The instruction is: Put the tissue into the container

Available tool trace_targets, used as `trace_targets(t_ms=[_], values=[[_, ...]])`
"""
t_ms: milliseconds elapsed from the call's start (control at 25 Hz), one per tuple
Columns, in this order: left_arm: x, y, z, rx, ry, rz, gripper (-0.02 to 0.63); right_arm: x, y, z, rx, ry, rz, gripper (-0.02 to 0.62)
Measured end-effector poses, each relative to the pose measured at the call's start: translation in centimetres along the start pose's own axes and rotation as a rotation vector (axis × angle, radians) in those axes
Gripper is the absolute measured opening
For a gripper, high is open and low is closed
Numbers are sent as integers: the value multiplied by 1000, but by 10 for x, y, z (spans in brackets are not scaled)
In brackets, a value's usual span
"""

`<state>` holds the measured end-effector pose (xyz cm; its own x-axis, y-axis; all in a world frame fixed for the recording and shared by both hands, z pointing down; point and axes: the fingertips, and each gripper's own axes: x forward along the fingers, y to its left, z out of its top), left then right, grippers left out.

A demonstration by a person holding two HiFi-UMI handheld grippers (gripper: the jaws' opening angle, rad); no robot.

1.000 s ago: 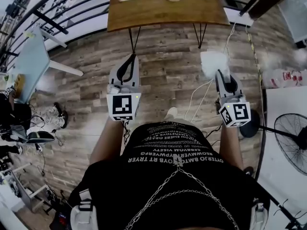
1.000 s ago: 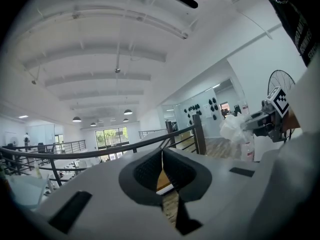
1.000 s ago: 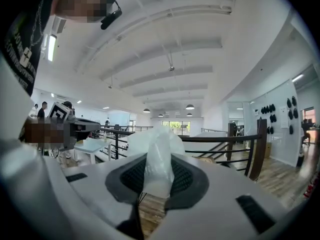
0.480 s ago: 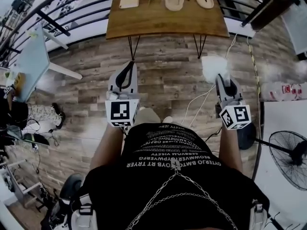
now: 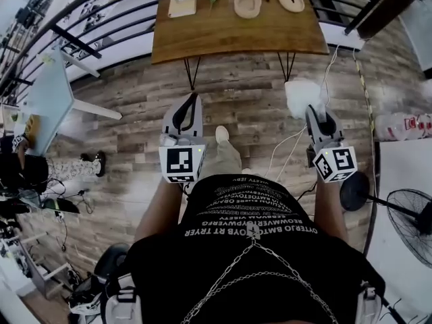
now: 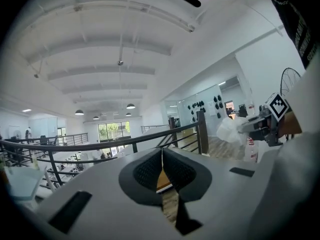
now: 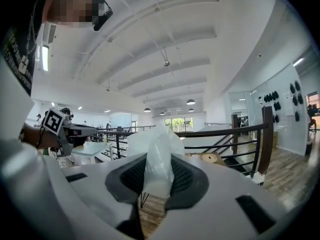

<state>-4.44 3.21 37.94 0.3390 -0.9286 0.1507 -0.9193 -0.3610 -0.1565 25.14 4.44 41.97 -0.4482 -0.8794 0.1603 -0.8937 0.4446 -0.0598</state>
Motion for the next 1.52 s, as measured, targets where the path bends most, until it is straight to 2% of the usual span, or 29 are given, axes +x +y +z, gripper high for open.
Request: trace_targets(t_ms=[240, 640, 1200, 1360, 1520], values=[[46, 4, 9, -13, -26, -43, 31, 33, -13, 7, -5, 19, -1, 87], [126, 47, 11, -41, -21, -56, 31, 119, -37, 36, -19, 37, 6, 87], [216, 134, 26, -35, -48, -92, 31, 233, -31, 81, -41, 12, -21, 87], [230, 144, 27, -38, -70, -118, 31, 250, -16, 87, -95, 28, -13, 87], [241, 140, 14, -80, -58, -157, 31, 253, -14, 85, -106, 60, -31, 87]])
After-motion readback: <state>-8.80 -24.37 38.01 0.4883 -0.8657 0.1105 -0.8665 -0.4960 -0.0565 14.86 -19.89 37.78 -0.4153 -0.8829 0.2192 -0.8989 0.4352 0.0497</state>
